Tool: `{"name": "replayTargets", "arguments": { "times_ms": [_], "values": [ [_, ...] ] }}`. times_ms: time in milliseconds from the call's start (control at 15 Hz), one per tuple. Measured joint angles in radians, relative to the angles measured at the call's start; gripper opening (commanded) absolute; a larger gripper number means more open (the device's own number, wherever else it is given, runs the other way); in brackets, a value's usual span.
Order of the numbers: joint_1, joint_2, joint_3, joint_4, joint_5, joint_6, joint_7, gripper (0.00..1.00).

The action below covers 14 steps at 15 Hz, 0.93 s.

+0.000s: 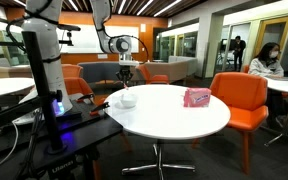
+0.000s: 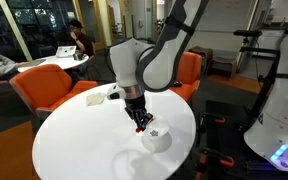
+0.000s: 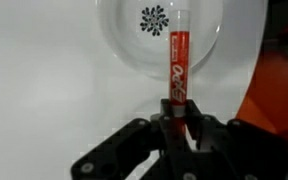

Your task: Put the marker in the bowl

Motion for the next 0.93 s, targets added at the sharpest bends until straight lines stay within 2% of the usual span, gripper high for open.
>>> {"name": "replayTargets", "arguments": {
  "times_ms": [333,600,667,733,800,933],
  "values": [
    [-0.05,-0.054,-0.04,-0.084,0.009,0.064,-0.162,0.05],
    [-0.057,-0.039,-0.077,-0.094,0.006,0.073,-0.209,0.05],
    [-0.057,-0.032,-0.081,-0.094,0.003,0.073,-0.209,0.17],
    [-0.056,-0.025,-0.083,-0.094,0.0,0.073,-0.209,0.44],
    [-0.055,-0.017,-0.086,-0.093,-0.006,0.073,-0.209,0.45],
    [-0.05,-0.009,-0.09,-0.093,-0.014,0.073,-0.202,0.59]
  ]
}}
